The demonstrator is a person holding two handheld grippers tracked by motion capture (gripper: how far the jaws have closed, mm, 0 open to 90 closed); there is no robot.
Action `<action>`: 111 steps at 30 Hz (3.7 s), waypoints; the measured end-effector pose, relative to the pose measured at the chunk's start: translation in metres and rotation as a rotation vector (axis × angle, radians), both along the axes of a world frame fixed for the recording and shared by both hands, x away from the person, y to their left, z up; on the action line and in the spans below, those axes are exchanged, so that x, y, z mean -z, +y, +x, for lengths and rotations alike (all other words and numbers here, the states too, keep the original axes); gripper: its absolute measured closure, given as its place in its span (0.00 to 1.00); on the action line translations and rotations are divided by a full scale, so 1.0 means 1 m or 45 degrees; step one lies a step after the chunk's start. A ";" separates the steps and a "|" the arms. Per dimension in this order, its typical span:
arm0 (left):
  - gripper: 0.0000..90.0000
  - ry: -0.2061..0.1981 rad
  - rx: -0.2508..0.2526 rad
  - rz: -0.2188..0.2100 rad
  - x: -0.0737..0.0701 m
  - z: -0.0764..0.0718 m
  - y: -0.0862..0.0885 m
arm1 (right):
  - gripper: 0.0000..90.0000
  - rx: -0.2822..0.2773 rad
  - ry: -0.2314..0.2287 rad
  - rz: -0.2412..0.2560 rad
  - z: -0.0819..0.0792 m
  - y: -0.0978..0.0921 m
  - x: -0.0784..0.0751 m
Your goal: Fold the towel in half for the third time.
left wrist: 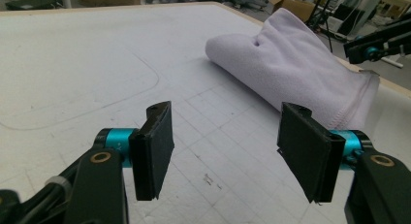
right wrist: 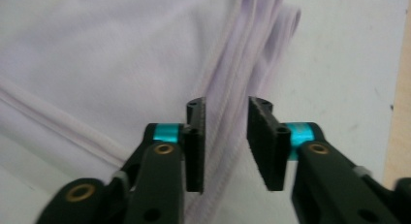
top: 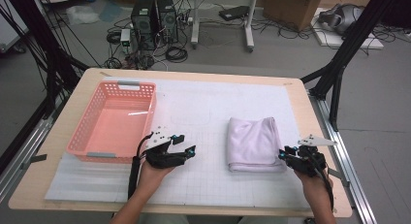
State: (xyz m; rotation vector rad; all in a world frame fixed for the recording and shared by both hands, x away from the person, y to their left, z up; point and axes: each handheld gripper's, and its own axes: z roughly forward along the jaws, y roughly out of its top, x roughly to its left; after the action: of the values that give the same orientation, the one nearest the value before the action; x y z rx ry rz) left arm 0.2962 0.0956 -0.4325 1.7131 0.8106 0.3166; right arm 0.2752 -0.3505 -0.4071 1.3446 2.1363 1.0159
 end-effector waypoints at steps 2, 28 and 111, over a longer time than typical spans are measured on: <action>0.41 -0.001 -0.003 0.001 0.000 0.000 0.001 | 0.65 0.035 -0.058 0.049 0.000 0.000 -0.008; 0.41 0.018 -0.021 0.002 0.002 -0.002 0.004 | 0.61 0.035 0.109 0.059 0.022 0.005 0.008; 0.38 0.007 0.026 -0.005 0.003 -0.005 -0.002 | 0.73 -0.011 -0.113 0.053 0.039 0.011 0.010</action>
State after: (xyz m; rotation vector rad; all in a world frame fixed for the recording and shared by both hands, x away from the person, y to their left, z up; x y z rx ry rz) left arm 0.2910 0.0937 -0.4352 1.7185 0.7968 0.2961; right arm 0.3140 -0.3391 -0.4167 1.2853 2.0683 1.1081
